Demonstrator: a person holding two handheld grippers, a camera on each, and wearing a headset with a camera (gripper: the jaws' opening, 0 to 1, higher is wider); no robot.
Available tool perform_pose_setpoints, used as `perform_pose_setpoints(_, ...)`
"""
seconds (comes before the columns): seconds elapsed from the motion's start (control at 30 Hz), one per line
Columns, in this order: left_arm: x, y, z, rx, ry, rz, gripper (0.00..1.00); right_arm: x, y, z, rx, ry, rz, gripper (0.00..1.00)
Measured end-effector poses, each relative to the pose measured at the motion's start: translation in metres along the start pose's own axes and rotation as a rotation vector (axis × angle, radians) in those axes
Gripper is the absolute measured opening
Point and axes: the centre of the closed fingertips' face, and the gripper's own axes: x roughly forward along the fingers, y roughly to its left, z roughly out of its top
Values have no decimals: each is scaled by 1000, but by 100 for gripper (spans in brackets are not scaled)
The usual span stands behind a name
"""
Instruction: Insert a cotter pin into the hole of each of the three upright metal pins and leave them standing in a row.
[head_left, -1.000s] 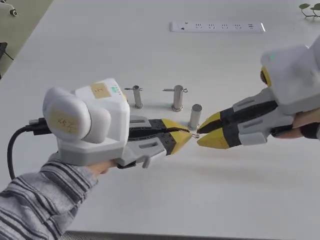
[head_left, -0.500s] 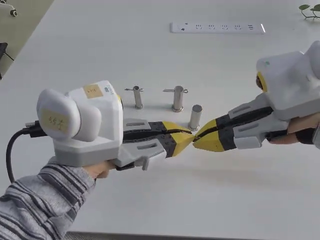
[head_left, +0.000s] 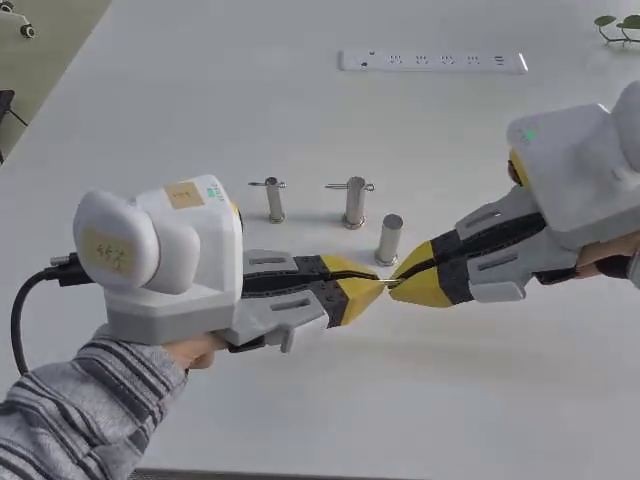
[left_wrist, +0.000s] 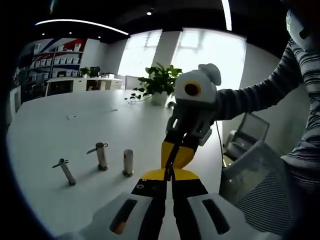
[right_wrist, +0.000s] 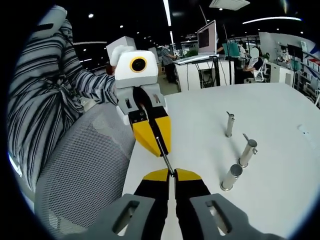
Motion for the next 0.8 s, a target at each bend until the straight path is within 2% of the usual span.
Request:
perform_pose_setpoints(0.17,2,1,0,13,2,13,0,-1,-2,-1,-80,33,-24,0)
perform_pose_setpoints(0.23,3,4,0,33,3,41,1,-1,-4,-2,-113,49,-39,0)
perform_pose_setpoints(0.3,3,6,0,19,-1,47,2,-2,-6,-3,-138,62,-49,0)
perform_pose_setpoints(0.4,3,12,2,36,-7,80,5,-4,-11,-5,-166,86,-72,0)
perform_pose_setpoints(0.6,5,20,4,37,-25,126,16,-13,-31,-16,-168,134,-143,0)
perform_pose_setpoints(0.8,11,31,-1,71,-10,192,24,-23,-49,-26,-152,161,-202,0)
